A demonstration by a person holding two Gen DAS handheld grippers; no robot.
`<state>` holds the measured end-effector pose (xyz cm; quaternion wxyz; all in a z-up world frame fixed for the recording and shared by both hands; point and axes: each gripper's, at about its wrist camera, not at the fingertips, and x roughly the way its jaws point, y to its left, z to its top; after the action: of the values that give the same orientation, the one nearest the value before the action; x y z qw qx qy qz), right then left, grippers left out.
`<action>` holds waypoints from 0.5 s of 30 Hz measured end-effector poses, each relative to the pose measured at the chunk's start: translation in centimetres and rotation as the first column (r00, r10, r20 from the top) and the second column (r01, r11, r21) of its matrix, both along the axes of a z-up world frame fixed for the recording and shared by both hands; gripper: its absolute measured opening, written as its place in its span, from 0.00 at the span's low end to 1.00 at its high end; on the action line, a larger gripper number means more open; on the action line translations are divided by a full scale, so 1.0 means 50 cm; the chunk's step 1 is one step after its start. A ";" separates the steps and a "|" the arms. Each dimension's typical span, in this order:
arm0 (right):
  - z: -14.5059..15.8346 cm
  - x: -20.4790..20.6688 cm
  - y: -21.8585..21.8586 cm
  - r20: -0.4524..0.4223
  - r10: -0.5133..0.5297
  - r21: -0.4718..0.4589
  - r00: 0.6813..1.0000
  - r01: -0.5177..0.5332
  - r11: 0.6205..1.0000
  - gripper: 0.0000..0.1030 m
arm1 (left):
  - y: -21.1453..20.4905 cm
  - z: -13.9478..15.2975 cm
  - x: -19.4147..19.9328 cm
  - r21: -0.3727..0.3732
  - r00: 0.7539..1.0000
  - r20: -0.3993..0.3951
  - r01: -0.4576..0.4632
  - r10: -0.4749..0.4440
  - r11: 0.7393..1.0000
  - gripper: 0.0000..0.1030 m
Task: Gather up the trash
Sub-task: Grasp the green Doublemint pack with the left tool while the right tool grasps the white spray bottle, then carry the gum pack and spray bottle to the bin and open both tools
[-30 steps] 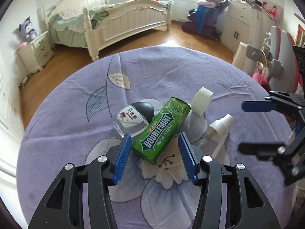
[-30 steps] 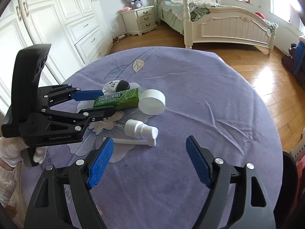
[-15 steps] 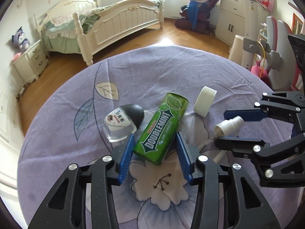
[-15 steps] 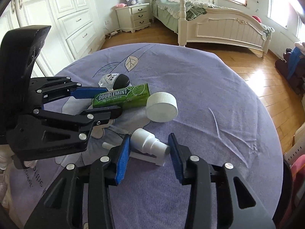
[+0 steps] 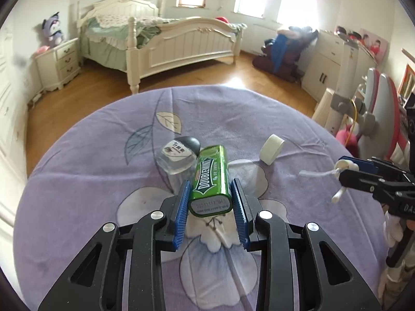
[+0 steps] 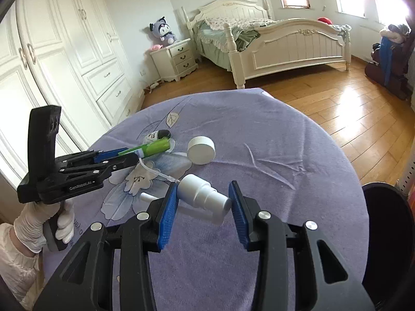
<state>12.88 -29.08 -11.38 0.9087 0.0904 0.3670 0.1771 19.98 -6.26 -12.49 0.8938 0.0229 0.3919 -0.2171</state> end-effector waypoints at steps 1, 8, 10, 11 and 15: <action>0.004 -0.006 -0.010 0.010 -0.014 0.009 1.000 0.014 1.000 0.38 | 0.004 0.008 -0.009 -0.005 1.000 0.009 -0.008 0.008 1.000 0.31; 0.018 -0.040 -0.078 0.054 -0.103 0.064 0.993 0.099 0.993 0.38 | -0.017 0.075 -0.055 -0.037 0.998 0.059 0.003 -0.001 0.999 0.31; 0.025 -0.043 -0.101 0.068 -0.135 0.072 0.989 0.130 0.989 0.38 | -0.041 0.095 -0.065 -0.040 0.997 0.069 0.028 -0.026 0.999 0.31; 0.028 -0.045 -0.112 0.074 -0.152 0.074 0.986 0.147 0.986 0.38 | -0.061 0.107 -0.071 -0.044 0.996 0.076 0.048 -0.044 0.998 0.31; 0.035 -0.061 -0.167 0.094 -0.231 0.078 0.968 0.224 0.971 0.38 | -0.145 0.147 -0.090 -0.054 0.986 0.108 0.137 -0.130 0.989 0.31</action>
<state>9.82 -37.42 -9.65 0.9371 0.1530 0.3011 0.0883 15.49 -13.53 -5.13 0.8967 0.0331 0.3352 -0.2870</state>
